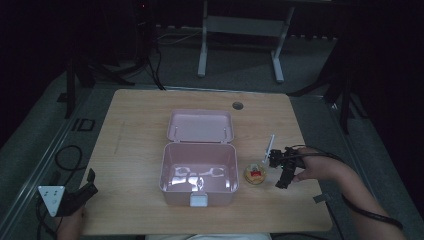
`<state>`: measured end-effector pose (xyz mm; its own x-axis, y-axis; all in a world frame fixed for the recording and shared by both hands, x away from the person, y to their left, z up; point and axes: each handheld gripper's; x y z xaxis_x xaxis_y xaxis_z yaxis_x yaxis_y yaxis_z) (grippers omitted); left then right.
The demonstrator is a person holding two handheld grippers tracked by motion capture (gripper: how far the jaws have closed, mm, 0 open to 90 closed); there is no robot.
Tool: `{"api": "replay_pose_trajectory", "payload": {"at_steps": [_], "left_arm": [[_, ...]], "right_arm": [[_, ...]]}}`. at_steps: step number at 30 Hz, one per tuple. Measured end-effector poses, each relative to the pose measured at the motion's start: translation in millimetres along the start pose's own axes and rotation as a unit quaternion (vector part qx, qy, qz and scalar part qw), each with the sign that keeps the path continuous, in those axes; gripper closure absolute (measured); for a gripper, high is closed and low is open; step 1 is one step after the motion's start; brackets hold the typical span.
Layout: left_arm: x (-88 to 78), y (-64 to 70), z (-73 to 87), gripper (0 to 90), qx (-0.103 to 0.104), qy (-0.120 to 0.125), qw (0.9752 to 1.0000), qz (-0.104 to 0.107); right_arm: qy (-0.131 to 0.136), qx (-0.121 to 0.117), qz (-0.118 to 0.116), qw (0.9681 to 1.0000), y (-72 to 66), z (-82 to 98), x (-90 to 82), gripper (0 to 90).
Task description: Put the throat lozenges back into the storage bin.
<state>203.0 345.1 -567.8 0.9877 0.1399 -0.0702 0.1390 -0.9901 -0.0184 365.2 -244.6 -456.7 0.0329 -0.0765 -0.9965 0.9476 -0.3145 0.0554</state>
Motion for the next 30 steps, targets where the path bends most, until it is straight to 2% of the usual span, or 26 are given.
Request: {"api": "replay_pose_trajectory", "payload": {"at_steps": [5, 13, 19, 20, 22, 27, 28, 29, 30], "left_arm": [[-0.2, -0.2, 0.0, 1.0, -0.001, 0.001, 1.0, 0.002], [-0.1, -0.4, 0.0, 1.0, -0.001, 0.0, 1.0, 0.004], [-0.1, -0.6, 0.0, 1.1, -0.001, 0.0, 1.0, 0.005], [-0.1, -0.6, 0.0, 1.1, -0.001, 0.0, 1.0, 0.006], [0.0, -0.6, 0.0, 1.1, -0.001, 0.0, 1.0, 0.006], [-0.1, -0.8, 0.0, 1.1, -0.002, 0.001, 1.0, 0.007], [-0.1, -0.7, 0.0, 1.0, -0.002, 0.0, 1.0, 0.007], [-0.1, -0.7, 0.0, 1.0, -0.002, 0.0, 1.0, 0.007], [-0.1, -0.8, 0.0, 1.1, -0.001, 0.0, 1.0, 0.008]], "right_arm": [[0.008, 0.0, -0.004, 1.0, 2.7, -13.0, -5.5, 12.9], [0.025, -0.02, -0.01, 0.9994, 2.0, -39.6, -19.9, 12.9], [0.038, -0.038, -0.003, 0.9986, 1.3, -55.8, -37.5, 13.0], [0.045, -0.048, 0.006, 0.9978, 0.5, -59.3, -44.2, 13.0], [0.049, -0.052, 0.004, 0.9975, 0.8, -62.5, -47.2, 13.0], [0.044, -0.057, 0.005, 0.9974, 5.1, -67.3, -38.2, 12.9], [0.041, -0.056, -0.004, 0.9976, 7.7, -68.9, -28.4, 13.0], [0.041, -0.056, -0.004, 0.9976, 7.7, -68.9, -28.4, 13.0], [0.03, -0.057, -0.008, 0.9979, 9.3, -69.9, -17.4, 13.0]]}}
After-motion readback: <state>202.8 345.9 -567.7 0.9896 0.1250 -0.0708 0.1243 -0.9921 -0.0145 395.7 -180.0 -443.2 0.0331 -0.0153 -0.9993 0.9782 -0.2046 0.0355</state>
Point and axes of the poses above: each handheld gripper's, and its own axes: x roughly forward along the jaws, z roughly out of its underside, y roughly to its right, and after that the axes turned 2 degrees about x, right-handed
